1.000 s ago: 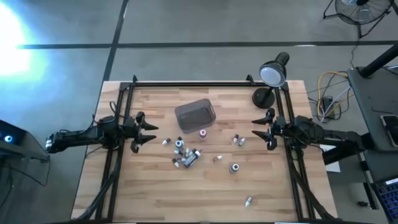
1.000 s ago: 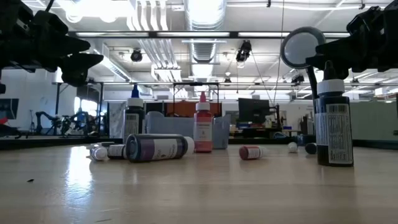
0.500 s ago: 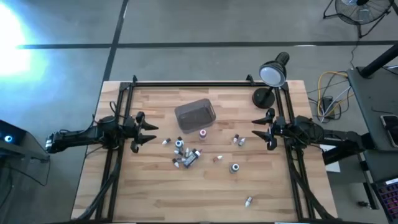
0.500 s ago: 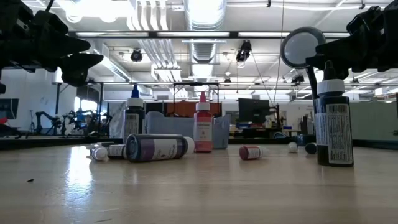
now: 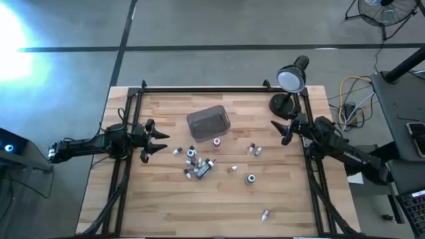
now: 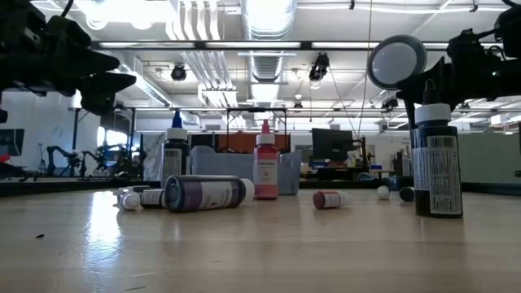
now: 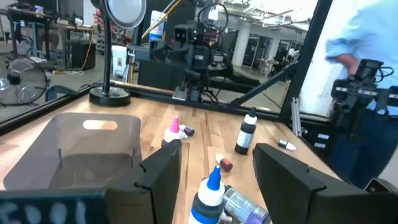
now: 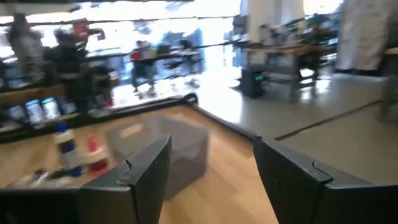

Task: Pick & Place food coloring
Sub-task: Put the large blue food coloring bottle into the gray bin

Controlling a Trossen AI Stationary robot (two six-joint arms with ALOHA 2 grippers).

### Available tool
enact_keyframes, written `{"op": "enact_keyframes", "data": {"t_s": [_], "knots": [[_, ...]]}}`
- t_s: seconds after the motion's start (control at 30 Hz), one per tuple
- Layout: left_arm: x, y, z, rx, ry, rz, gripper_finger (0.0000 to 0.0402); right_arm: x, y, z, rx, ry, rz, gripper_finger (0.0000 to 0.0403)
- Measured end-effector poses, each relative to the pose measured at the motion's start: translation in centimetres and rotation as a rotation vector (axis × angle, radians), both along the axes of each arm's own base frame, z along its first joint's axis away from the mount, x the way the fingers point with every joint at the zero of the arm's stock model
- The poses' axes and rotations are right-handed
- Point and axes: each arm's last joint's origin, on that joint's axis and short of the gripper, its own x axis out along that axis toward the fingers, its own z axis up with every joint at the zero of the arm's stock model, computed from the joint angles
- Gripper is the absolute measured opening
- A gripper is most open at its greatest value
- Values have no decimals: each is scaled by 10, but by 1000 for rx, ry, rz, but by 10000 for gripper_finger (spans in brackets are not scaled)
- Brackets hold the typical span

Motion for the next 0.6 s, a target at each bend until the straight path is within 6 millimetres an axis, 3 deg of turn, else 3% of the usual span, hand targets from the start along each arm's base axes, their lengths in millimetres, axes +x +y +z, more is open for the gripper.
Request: {"op": "enact_keyframes", "data": {"t_s": [0.17,0.6], "knots": [[0,0,0,0,2,0,177,2,5,0,6,0,-49,221],[0,0,0,-1,4,0,177,10,29,-1,11,7,185,221]]}}
